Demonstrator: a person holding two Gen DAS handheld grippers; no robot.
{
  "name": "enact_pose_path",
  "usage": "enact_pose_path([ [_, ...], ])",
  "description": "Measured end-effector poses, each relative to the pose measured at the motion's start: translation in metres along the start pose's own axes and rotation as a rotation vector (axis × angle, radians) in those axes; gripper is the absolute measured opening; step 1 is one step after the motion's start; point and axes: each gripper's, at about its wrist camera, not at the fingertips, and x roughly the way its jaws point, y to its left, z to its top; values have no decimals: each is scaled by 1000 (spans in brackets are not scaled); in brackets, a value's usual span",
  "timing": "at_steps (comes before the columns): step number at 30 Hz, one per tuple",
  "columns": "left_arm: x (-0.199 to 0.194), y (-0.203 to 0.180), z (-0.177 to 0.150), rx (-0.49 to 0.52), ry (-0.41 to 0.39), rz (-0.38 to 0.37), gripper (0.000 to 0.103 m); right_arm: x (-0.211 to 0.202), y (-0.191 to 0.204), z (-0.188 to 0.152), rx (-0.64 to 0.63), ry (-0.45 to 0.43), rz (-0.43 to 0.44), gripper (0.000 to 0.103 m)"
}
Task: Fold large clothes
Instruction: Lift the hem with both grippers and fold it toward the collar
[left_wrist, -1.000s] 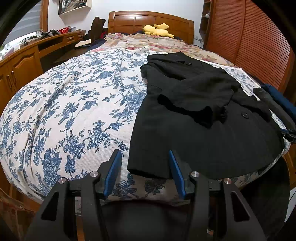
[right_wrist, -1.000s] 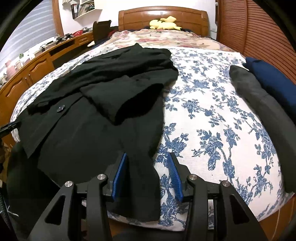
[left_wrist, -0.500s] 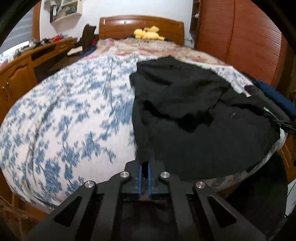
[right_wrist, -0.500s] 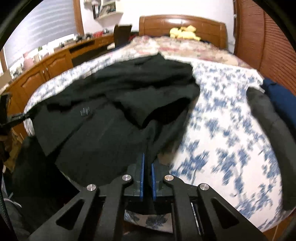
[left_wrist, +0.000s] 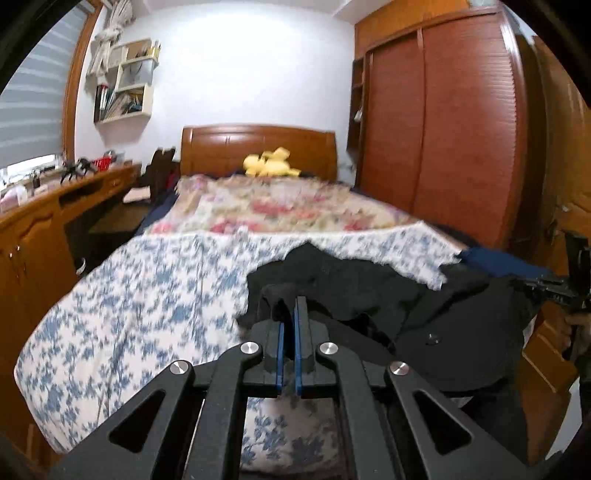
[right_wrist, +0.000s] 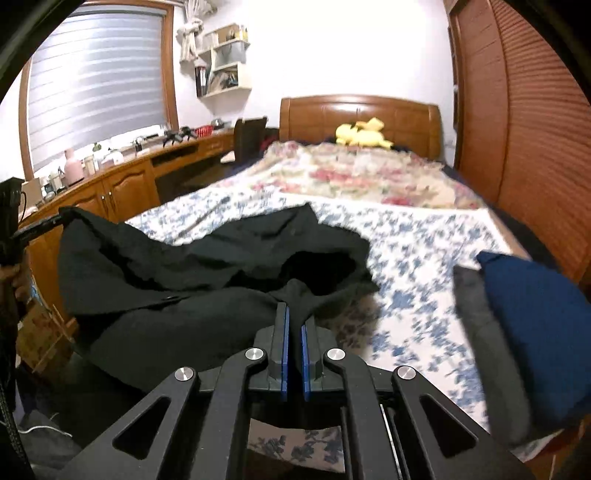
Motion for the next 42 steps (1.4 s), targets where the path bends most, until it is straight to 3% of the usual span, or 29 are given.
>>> enact_pose_path([
  [10, -63, -41, 34, 70, -129, -32, 5, -98, -5, -10, -37, -77, -61, 5],
  [14, -61, -42, 28, 78, -123, -15, 5, -102, 0, -25, -67, -57, -62, 5],
  [19, -7, -30, 10, 45, -22, 0, 4, -62, -6, -39, -42, 21, -46, 5],
  [26, 82, -17, 5, 45, 67, 85, 5, 27, -32, -17, -31, 82, -57, 5],
  [31, 132, -11, 11, 33, 75, 142, 5, 95, -46, 10, -60, 134, -88, 5],
  [42, 207, 16, 43, -14, 26, 217, 5, 200, -68, 85, -51, 45, -149, 5],
])
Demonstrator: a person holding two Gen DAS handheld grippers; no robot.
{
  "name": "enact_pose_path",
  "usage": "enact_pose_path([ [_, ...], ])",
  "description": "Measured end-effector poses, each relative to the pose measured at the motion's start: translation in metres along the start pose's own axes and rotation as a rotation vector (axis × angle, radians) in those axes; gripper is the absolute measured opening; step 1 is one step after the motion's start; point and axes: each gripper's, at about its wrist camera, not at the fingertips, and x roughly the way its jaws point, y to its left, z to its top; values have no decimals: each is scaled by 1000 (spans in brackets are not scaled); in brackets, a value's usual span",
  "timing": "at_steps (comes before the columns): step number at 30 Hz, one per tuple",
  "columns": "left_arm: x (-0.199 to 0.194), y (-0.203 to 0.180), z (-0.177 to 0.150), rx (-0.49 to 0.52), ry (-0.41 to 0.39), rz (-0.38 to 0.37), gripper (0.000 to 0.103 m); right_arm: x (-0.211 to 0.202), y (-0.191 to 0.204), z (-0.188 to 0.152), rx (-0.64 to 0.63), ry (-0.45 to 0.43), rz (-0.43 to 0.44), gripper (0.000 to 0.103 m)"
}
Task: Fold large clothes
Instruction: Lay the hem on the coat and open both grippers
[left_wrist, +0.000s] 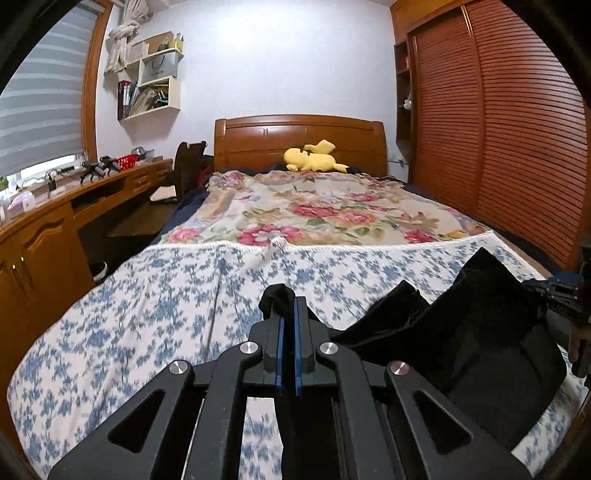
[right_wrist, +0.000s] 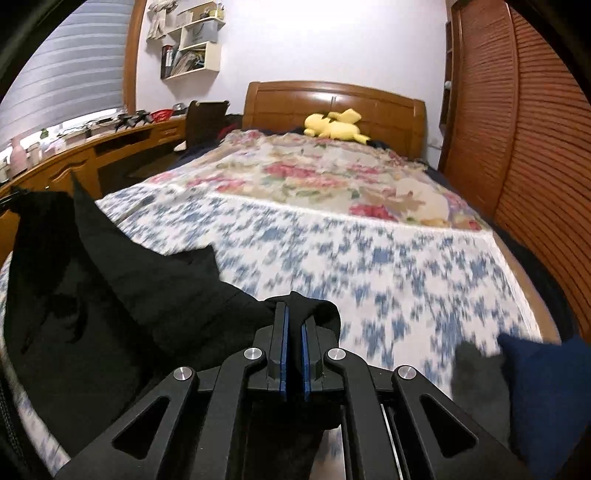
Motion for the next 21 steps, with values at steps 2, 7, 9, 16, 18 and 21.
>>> enact_pose_path([
  [2, 13, 1, 7, -13, -4, -1, 5, 14, 1, 10, 5, -16, -19, 5],
  [7, 37, 9, 6, -66, 6, -25, 5, 59, 6, 18, 28, 10, -65, 5],
  [9, 43, 9, -1, -72, 23, -46, 5, 79, 8, 15, 32, 38, -65, 5],
  [16, 56, -5, -15, -10, 58, -88, 44, 109, 14, 27, 39, 106, -68, 16],
  [18, 58, -9, -19, -2, 62, -116, 50, 110, 12, 33, 48, 98, -61, 26],
  [21, 62, -14, -28, -4, 94, -165, 72, 116, 1, 40, 84, 54, -33, 59],
])
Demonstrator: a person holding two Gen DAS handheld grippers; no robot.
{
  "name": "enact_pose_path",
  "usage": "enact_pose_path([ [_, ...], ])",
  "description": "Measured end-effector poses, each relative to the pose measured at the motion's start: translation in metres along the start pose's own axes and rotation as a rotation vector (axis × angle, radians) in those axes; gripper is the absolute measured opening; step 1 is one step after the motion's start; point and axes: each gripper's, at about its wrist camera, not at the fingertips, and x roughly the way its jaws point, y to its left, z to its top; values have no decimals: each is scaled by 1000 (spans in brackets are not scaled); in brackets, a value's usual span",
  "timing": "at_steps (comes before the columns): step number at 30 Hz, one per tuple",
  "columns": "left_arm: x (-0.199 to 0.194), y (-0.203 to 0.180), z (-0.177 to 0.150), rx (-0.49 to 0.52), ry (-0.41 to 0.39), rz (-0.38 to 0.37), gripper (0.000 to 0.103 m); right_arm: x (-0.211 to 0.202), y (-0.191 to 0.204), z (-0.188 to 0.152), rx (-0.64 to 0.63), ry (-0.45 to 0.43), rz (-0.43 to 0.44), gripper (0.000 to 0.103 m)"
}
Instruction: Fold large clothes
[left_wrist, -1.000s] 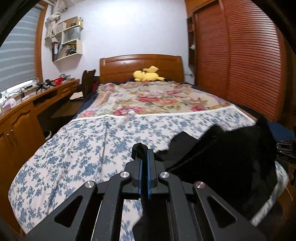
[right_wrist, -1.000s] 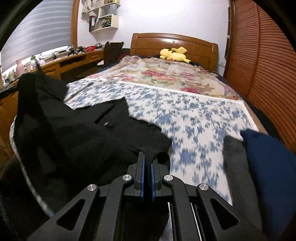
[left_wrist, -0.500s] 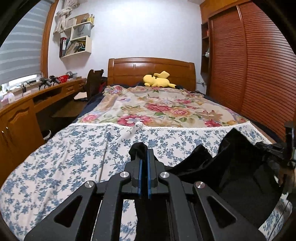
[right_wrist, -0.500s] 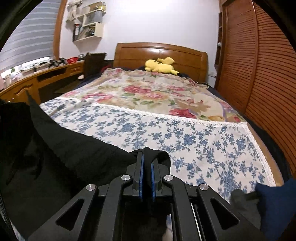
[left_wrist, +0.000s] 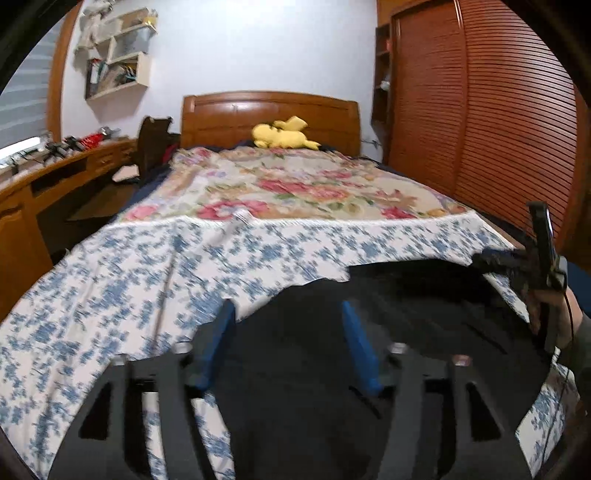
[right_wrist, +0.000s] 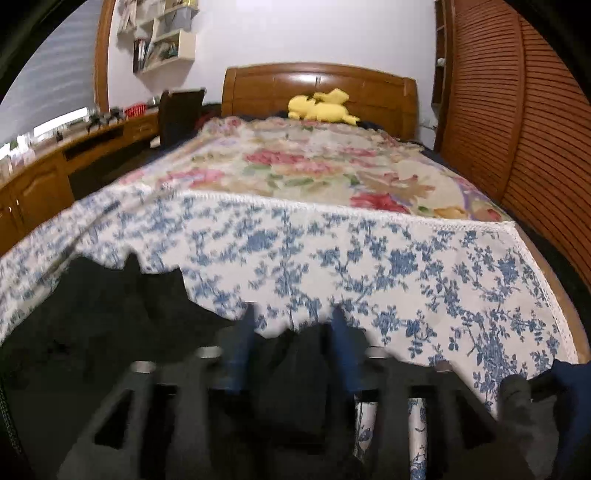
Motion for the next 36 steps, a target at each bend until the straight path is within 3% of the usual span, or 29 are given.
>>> enact_pose_path([
  [1, 1, -2, -3, 0, 6, -16, 77, -1, -3, 2, 13, -19, -1, 64],
  [5, 1, -15, -13, 29, 35, -57, 78, 1, -7, 0, 9, 18, -21, 66],
  [9, -1, -26, -18, 46, 43, -89, 78, 21, -8, -11, -22, 125, -43, 66],
  [13, -3, -38, -24, 62, 51, -124, 78, 47, -23, -16, 44, 213, -46, 66],
  [19, -4, -51, -30, 89, 53, -141, 78, 95, -41, -13, 141, 367, 21, 66],
  [21, -3, -53, -31, 100, 59, -144, 78, 104, -40, -14, 148, 397, 35, 58],
  [22, -3, -54, -31, 103, 61, -144, 78, 106, -41, -12, 145, 393, 41, 44],
  [23, -2, -55, -32, 103, 62, -146, 78, 105, -40, -10, 139, 386, 53, 20],
  [25, -1, -55, -32, 103, 66, -150, 78, 100, -34, -6, 106, 358, 84, 6],
  [28, 0, -57, -31, 106, 70, -154, 78, 78, -27, 0, 49, 229, 62, 3],
  [30, 0, -58, -31, 109, 72, -156, 78, 66, -31, 4, 72, 165, 2, 3],
  [33, 0, -62, -33, 115, 77, -162, 78, 66, -36, 6, 95, 184, -109, 3],
  [36, -1, -66, -34, 121, 80, -167, 78, 62, -32, 7, 67, 194, -131, 7],
])
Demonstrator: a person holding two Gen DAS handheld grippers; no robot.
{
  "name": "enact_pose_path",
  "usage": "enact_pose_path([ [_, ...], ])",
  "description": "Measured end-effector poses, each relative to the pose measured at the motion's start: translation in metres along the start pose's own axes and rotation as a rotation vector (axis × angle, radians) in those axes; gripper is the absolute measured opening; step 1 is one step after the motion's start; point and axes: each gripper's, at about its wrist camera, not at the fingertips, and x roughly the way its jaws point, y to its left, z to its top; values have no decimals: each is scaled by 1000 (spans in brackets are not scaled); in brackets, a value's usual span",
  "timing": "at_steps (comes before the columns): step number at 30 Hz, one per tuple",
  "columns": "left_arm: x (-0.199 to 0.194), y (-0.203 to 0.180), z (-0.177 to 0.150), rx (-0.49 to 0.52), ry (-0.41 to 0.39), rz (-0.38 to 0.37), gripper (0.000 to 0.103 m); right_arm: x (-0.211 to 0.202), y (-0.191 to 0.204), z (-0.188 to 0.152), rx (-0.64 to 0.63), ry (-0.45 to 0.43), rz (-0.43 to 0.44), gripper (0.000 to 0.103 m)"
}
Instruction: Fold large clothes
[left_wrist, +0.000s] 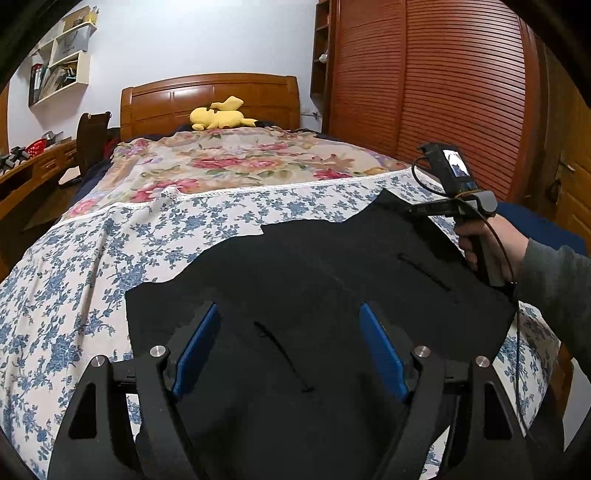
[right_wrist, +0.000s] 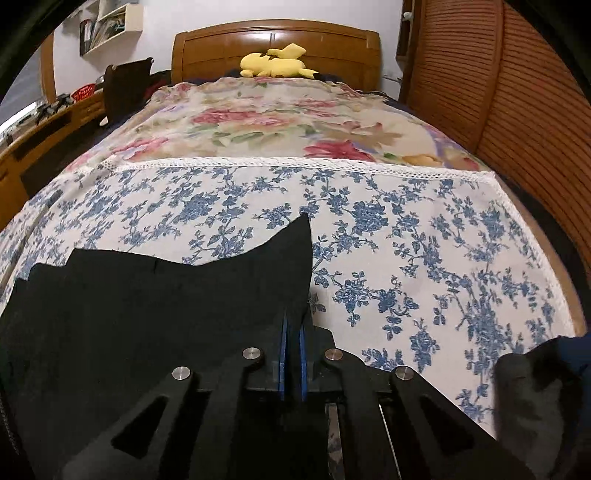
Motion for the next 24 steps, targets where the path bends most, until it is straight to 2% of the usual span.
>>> enact_pose_path([
  [2, 0, -4, -1, -1, 3, -10, 78, -8, 1, -1, -12, -1, -16, 24],
  [3, 0, -4, -1, -1, 6, -14, 78, -13, 1, -3, -21, 0, -16, 28],
  [5, -2, -9, -3, 2, 8, -21, 78, -31, 6, -11, -40, -11, 15, 43],
  [7, -4, -14, -5, 8, 9, -24, 78, -50, 11, -24, -69, -27, 40, 47],
  [11, -10, -24, -9, 21, 8, -31, 78, -94, 12, -58, -114, -32, 99, 48],
  [18, -19, -38, -18, 38, 15, -37, 78, -140, 24, -121, -193, -2, 193, 48],
  [24, -28, -43, -29, 35, 25, -44, 78, -160, 15, -151, -193, 14, 201, 48],
])
